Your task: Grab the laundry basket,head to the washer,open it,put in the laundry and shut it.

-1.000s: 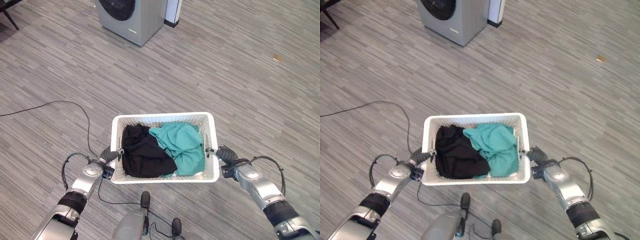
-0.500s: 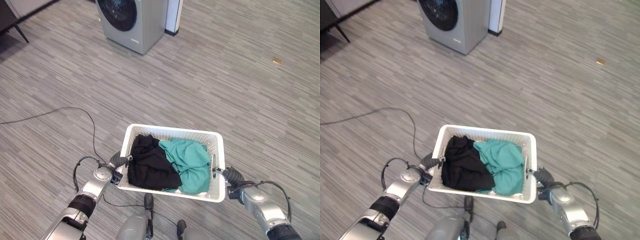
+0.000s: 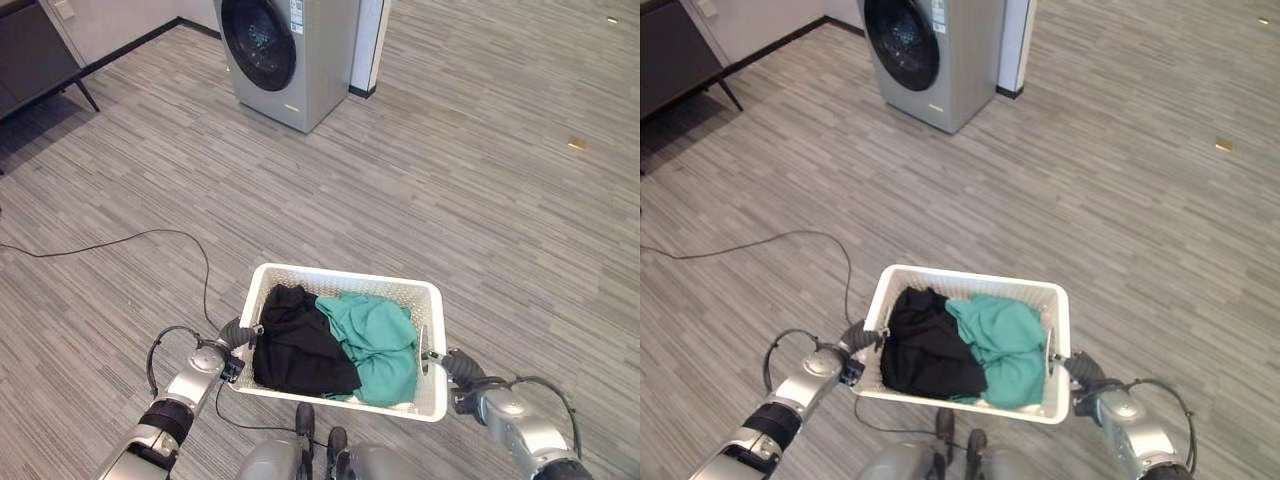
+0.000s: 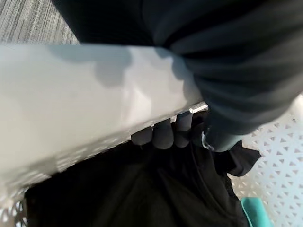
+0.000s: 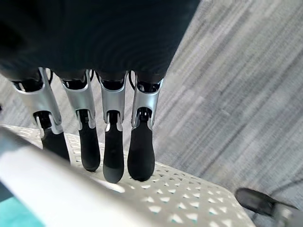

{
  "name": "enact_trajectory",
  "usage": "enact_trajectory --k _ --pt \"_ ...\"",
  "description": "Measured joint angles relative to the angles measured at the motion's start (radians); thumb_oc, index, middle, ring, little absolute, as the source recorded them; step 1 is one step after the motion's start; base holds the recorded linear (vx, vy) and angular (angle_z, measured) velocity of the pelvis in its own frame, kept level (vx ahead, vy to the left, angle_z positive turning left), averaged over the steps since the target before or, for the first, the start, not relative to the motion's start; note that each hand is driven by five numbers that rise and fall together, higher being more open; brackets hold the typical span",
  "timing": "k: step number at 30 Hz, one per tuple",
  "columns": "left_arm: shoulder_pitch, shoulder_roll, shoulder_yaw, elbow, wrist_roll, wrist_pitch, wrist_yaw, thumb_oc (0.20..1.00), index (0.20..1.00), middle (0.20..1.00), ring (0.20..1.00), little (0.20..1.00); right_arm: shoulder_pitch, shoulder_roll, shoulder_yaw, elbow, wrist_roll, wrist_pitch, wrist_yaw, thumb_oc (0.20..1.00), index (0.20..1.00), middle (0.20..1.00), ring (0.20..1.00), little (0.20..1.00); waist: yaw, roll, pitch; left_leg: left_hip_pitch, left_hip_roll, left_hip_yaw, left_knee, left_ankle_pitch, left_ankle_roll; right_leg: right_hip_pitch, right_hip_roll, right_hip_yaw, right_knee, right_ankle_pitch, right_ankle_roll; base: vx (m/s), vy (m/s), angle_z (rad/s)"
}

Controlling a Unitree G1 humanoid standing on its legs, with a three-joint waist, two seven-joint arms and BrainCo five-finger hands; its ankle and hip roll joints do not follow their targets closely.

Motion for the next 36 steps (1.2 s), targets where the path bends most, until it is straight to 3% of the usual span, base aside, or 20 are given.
enact_trajectory --k 8,12,15,16,17,18,19,20,21,22,24,25,27,29,31,32,33,34,36 --pt "-0.013 -0.013 0.0 -0.011 0.002 0.0 -0.002 0.2 0.2 0.2 0.2 0.2 -0.005 -0.018 -0.012 0.0 0.008 0.0 0.0 0.2 0.2 0.2 0.2 0.2 0.0 0.014 -0.012 0.004 -0.004 0.002 -0.004 -0.001 0.0 -0.003 -0.005 0.03 0.012 -0.012 0.021 0.02 0.022 -0.09" --pt "-0.018 -0.015 -0.003 -0.011 0.01 0.004 -0.002 0.2 0.2 0.2 0.2 0.2 -0.006 -0.018 -0.012 -0.001 0.008 0.0 0.0 0.2 0.2 0.2 0.2 0.2 -0.007 0.024 -0.03 0.006 -0.006 0.005 -0.009 -0.011 0.008 -0.032 -0.012 0.031 0.07 -0.039 0.07 0.01 0.021 -0.01" --pt "-0.023 -0.026 -0.005 -0.009 0.01 0.004 -0.002 0.2 0.2 0.2 0.2 0.2 -0.005 -0.01 -0.012 0.0 0.008 0.0 0.0 0.2 0.2 0.2 0.2 0.2 -0.015 0.028 -0.036 0.006 -0.006 0.006 -0.012 -0.023 0.025 -0.069 -0.018 0.028 0.161 -0.072 0.151 -0.1 0.015 0.01" --pt "-0.043 -0.02 -0.011 0.012 0.01 0.005 0.006 0.2 0.2 0.2 0.2 0.2 -0.024 -0.02 -0.013 0.014 0.007 0.002 -0.003 0.2 0.2 0.2 0.2 0.2 -0.019 0.056 -0.024 -0.006 0.031 0.022 -0.009 -0.024 0.05 -0.203 -0.015 0.02 0.405 -0.001 0.267 0.01 0.06 0.05" --pt "-0.036 -0.029 -0.009 0.017 0.01 0.002 0.004 0.2 0.2 0.2 0.2 0.2 -0.017 -0.005 -0.014 0.01 0.007 0.001 -0.002 0.2 0.2 0.2 0.2 0.2 -0.021 0.054 -0.023 -0.026 0.033 0.025 0.024 -0.045 0.072 -0.245 -0.021 0.036 0.54 0.016 0.287 0.01 0.098 0.33" --pt "-0.055 -0.032 -0.035 0.028 0.012 0.006 0.012 0.2 0.2 0.2 0.2 0.2 -0.001 0.024 -0.031 0.026 0.007 0.002 -0.007 0.2 0.2 0.2 0.2 0.2 -0.036 0.049 -0.012 -0.045 0.037 -0.022 0.115 -0.109 0.12 -0.27 -0.001 0.055 0.709 0.207 0.308 0.0 0.036 0.58" --pt "-0.067 -0.03 -0.053 0.044 0.012 0.007 0.014 0.2 0.2 0.2 0.2 0.2 0.011 0.037 -0.043 0.036 0.007 0.002 -0.008 0.2 0.2 0.2 0.2 0.2 -0.046 0.07 -0.001 -0.075 0.07 -0.027 0.199 -0.129 0.144 -0.264 0.034 0.051 0.694 0.287 0.311 -0.03 -0.038 0.77" --pt "-0.074 -0.033 -0.076 0.055 0.014 0.006 0.013 0.2 0.2 0.2 0.2 0.2 0.026 0.048 -0.049 0.052 0.008 0.002 -0.007 0.2 0.2 0.2 0.2 0.2 -0.056 0.092 0.01 -0.103 0.079 -0.021 0.27 -0.179 0.13 -0.25 0.078 0.04 0.659 0.375 0.314 -0.02 -0.139 0.38" --pt "-0.08 -0.026 -0.065 0.084 0.024 0.004 0.006 0.2 0.2 0.2 0.2 0.2 0.023 0.022 -0.022 0.051 0.014 0.004 0.001 0.2 0.2 0.2 0.2 0.2 -0.027 0.122 0.018 -0.08 0.122 -0.029 0.269 -0.187 0.087 -0.319 0.16 0.018 1.067 0.377 0.315 0.04 -0.144 0.18" --pt "-0.069 -0.032 -0.053 0.095 0.035 0.009 0.01 0.2 0.2 0.2 0.2 0.2 0.021 0.045 -0.01 0.06 0.015 0.006 -0.002 0.2 0.2 0.2 0.2 0.2 -0.038 0.091 0.014 -0.086 0.122 -0.009 0.295 -0.206 0.124 -0.326 0.154 -0.006 1.217 0.377 0.315 -0.03 -0.155 0.08" --pt "-0.047 -0.024 -0.033 0.076 0.041 0.006 0.014 0.2 0.2 0.2 0.2 0.2 0.02 0.061 -0.009 0.049 0.016 0.007 -0.003 0.2 0.2 0.2 0.2 0.2 -0.034 0.075 0.008 -0.112 0.126 -0.046 0.303 -0.201 0.135 -0.346 0.174 -0.062 1.373 0.38 0.317 -0.03 -0.077 0.15" --pt "-0.068 -0.024 -0.018 0.082 0.042 0.005 0.015 0.2 0.2 0.2 0.2 0.2 -0.006 0.059 -0.013 0.045 0.016 0.007 -0.003 0.2 0.2 0.2 0.2 0.2 -0.025 0.076 0.037 -0.125 0.141 -0.044 0.3 -0.197 0.14 -0.383 0.167 -0.086 1.403 0.381 0.314 0.04 -0.01 -0.04" --pt "-0.088 -0.037 -0.02 0.148 0.044 0.004 0.025 0.2 0.2 0.2 0.2 0.2 -0.019 0.057 -0.011 0.039 0.016 0.007 -0.004 0.2 0.2 0.2 0.2 0.2 -0.024 0.076 0.047 -0.126 0.149 -0.038 0.293 -0.194 0.126 -0.422 0.151 -0.076 1.35 0.375 0.313 0.03 0.013 -0.08" --pt "-0.086 -0.045 -0.024 0.188 0.043 0.006 0.033 0.2 0.2 0.2 0.2 0.2 -0.02 0.058 -0.011 0.031 0.018 0.007 -0.005 0.2 0.2 0.2 0.2 0.2 -0.04 0.073 0.051 -0.113 0.154 -0.028 0.277 -0.194 0.125 -0.432 0.136 -0.025 1.195 0.374 0.314 0.04 0.078 -0.07" --pt "-0.087 -0.054 -0.043 0.202 0.04 0.005 0.037 0.2 0.2 0.2 0.2 0.2 -0.022 0.049 -0.017 0.021 0.026 0.007 -0.009 0.2 0.2 0.2 0.2 0.2 -0.054 0.084 0.063 -0.099 0.161 -0.025 0.257 -0.195 0.123 -0.45 0.085 0.003 1.027 0.313 0.304 0.12 0.031 -0.14" --pt "-0.078 -0.071 -0.046 0.209 0.04 0.009 0.035 0.2 0.2 0.2 0.2 0.2 -0.02 0.033 -0.026 0.015 0.028 0.009 -0.009 0.2 0.2 0.2 0.2 0.2 -0.062 0.094 0.072 -0.069 0.159 -0.015 0.202 -0.172 0.091 -0.422 0.004 0.019 0.725 0.248 0.3 0.18 -0.102 -0.02" --pt "-0.07 -0.076 -0.057 0.207 0.04 0.013 0.033 0.2 0.2 0.2 0.2 0.2 -0.009 0.03 -0.027 0.01 0.029 0.011 -0.009 0.2 0.2 0.2 0.2 0.2 -0.067 0.078 0.068 -0.044 0.135 0.001 0.154 -0.162 0.07 -0.367 -0.062 -0.002 0.526 0.199 0.255 0.12 -0.22 -0.05" --pt "-0.05 -0.07 -0.078 0.187 0.04 0.007 0.028 0.2 0.2 0.2 0.2 0.2 0.003 0.026 -0.034 0.012 0.032 0.012 -0.009 0.2 0.2 0.2 0.2 0.2 -0.066 0.031 0.06 -0.027 0.109 0.03 0.135 -0.122 0.044 -0.3 -0.165 -0.007 0.247 0.19 0.235 0.07 -0.273 0.01" --pt "-0.035 -0.083 -0.06 0.217 0.038 0.007 0.031 0.2 0.2 0.2 0.2 0.2 -0.016 0.021 -0.021 0.013 0.035 0.016 -0.01 0.2 0.2 0.2 0.2 0.2 -0.061 0.011 0.07 -0.017 0.12 0.088 0.136 -0.117 0.019 -0.259 -0.248 -0.037 0.143 0.172 0.204 0.07 -0.344 -0.17"
